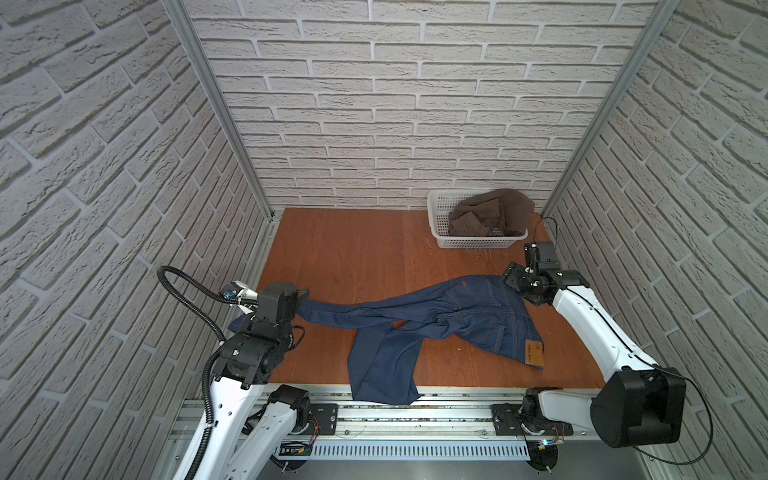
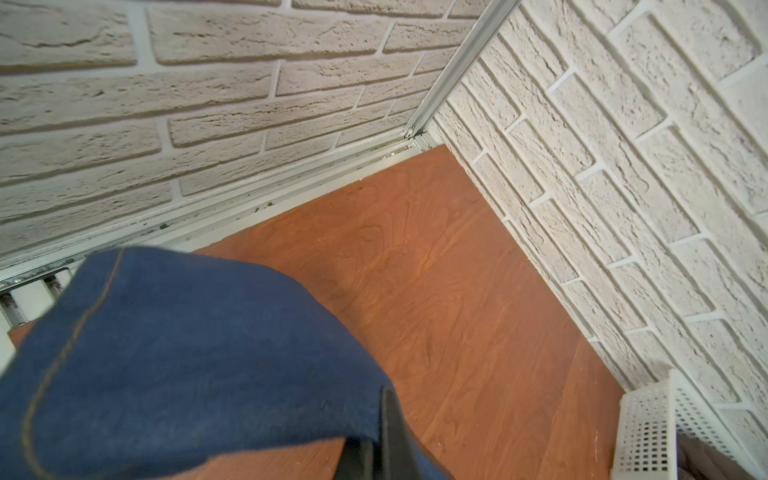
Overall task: Fold and stack the trousers
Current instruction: 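Pull the leg hem away from the right gripper with the left gripper, stretching the jeans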
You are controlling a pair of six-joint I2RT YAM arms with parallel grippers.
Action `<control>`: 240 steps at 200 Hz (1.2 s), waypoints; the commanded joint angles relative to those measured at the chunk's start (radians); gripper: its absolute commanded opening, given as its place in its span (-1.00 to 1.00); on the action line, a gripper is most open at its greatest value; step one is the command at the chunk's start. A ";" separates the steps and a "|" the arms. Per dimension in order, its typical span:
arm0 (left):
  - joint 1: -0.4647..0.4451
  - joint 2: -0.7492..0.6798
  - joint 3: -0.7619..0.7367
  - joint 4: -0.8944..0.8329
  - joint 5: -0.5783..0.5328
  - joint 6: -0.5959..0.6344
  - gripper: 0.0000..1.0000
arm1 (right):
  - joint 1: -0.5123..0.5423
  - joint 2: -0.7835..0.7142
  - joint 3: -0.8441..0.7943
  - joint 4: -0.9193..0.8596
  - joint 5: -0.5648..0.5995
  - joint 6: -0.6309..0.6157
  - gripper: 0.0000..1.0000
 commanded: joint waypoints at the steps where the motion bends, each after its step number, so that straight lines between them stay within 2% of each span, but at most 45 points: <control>1: 0.068 0.008 -0.028 0.098 0.120 0.060 -1.00 | -0.046 0.035 -0.011 0.081 -0.060 -0.012 0.61; 29: 0.130 0.024 -0.046 0.121 0.187 0.075 -1.00 | -0.088 0.129 0.025 0.115 -0.093 -0.012 0.61; 87: 0.189 0.033 -0.055 0.128 0.216 0.105 -1.00 | -0.073 0.368 0.158 0.160 -0.180 0.030 0.61; 116: 0.221 0.033 -0.059 0.123 0.227 0.119 -1.00 | -0.030 0.444 0.203 0.131 -0.135 0.025 0.61; 174: 0.277 0.020 -0.055 0.100 0.232 0.151 -1.00 | 0.018 0.510 0.178 0.092 -0.065 0.029 0.55; 219: 0.302 0.004 -0.047 0.079 0.227 0.173 -1.00 | 0.026 0.523 0.151 0.072 -0.039 0.018 0.35; 240: 0.315 -0.005 -0.044 0.066 0.228 0.181 -1.00 | 0.026 0.520 0.153 0.070 -0.039 0.012 0.09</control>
